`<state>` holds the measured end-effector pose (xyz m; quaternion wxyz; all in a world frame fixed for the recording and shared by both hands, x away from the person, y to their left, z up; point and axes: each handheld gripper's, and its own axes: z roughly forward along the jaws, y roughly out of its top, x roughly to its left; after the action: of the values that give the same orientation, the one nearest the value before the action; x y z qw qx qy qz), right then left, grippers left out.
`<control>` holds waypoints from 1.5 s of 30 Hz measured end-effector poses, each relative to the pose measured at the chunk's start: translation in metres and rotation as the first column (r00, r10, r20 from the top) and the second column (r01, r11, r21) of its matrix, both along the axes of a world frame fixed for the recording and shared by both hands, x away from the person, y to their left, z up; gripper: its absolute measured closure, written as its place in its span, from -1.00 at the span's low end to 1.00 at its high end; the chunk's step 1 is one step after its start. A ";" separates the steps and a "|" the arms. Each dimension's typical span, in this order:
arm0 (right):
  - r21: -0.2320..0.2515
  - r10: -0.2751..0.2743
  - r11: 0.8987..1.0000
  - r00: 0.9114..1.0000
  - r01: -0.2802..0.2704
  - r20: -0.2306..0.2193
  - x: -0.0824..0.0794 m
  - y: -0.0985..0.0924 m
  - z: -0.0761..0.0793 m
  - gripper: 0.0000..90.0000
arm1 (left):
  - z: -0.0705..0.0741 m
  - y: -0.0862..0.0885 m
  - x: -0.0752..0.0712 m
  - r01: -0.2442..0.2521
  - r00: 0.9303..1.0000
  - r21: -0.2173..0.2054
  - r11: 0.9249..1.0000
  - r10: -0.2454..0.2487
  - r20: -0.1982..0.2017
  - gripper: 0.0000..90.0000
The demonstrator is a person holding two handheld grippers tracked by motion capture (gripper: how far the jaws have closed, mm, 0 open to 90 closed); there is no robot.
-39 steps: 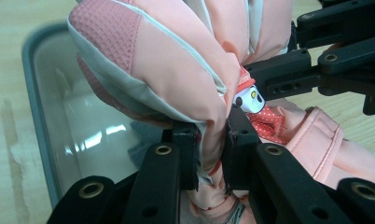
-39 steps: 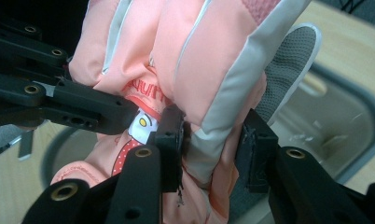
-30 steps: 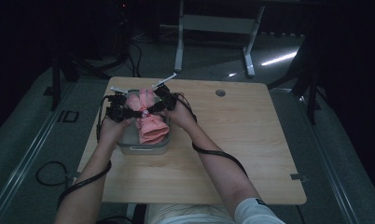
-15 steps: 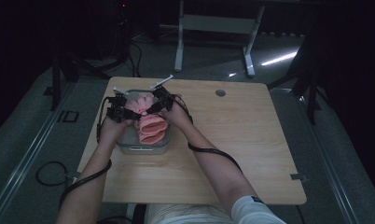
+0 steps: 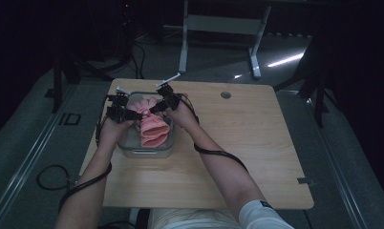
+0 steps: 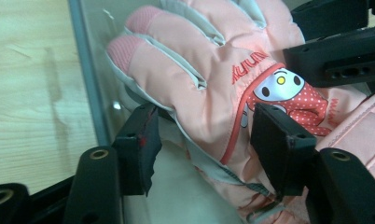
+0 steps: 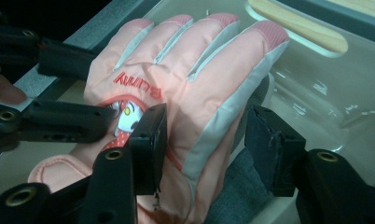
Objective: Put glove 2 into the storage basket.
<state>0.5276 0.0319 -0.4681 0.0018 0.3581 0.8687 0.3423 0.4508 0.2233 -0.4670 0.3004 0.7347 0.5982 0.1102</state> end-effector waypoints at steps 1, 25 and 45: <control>0.004 0.001 1.000 1.000 -0.001 0.000 0.000 -0.001 0.001 0.06 | 0.000 0.000 0.000 0.000 1.000 0.000 1.000 0.000 0.000 -0.08; 0.088 0.030 0.995 0.996 -0.037 0.084 -0.019 -0.032 0.036 -0.33 | 0.042 -0.020 -0.034 0.117 0.982 -0.033 0.993 -0.111 0.155 -0.46; 0.097 0.032 0.994 0.986 -0.049 0.164 -0.041 -0.100 0.043 -0.58 | 0.044 -0.084 -0.056 0.273 0.932 0.004 0.962 -0.265 0.245 -0.96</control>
<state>0.4868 -0.0683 -0.4251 0.0476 0.3109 0.8544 0.4135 0.3944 0.1392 -0.4234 0.3948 0.7859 0.4522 0.1484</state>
